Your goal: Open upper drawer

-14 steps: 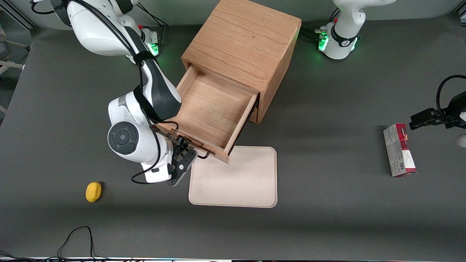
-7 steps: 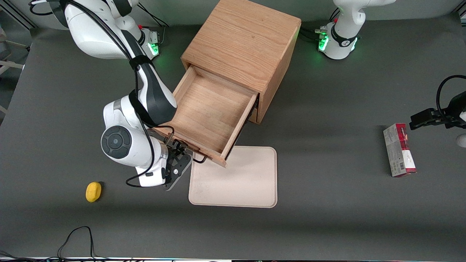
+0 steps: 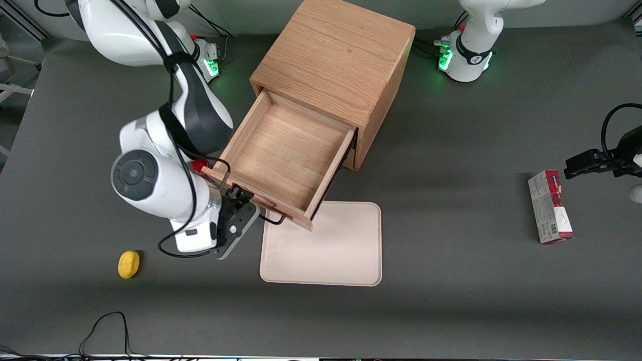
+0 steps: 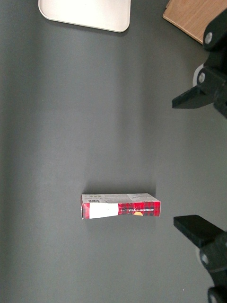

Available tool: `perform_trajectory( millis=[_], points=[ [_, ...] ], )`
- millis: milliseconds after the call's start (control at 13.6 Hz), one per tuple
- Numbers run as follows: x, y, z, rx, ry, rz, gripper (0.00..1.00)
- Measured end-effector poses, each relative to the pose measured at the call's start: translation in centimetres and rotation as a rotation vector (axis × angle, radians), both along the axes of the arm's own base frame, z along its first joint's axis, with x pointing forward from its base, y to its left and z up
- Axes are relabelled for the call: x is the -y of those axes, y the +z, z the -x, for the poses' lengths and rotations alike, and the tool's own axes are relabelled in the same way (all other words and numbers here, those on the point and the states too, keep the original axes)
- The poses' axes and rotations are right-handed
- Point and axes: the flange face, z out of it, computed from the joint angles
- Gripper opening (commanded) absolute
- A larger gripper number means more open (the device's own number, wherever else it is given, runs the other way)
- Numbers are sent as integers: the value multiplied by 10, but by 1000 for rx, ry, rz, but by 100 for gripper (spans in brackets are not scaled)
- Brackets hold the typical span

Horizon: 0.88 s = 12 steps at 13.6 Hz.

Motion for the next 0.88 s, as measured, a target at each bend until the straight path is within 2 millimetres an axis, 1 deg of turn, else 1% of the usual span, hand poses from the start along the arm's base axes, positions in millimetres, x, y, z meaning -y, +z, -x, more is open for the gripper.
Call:
perform_trajectory(
  millis=[147,221,368,442,589,736,883],
  points=[
    [6,33,7,24,-7,-10,100],
    [13,52,10,35,-25,-11,100],
    [39,89,18,48,-94,-1,100],
    [57,106,22,48,-134,10,100],
    [101,132,28,34,-209,43,100],
    [147,147,34,-1,-313,84,100],
    [186,152,38,-36,-444,119,100]
  ],
)
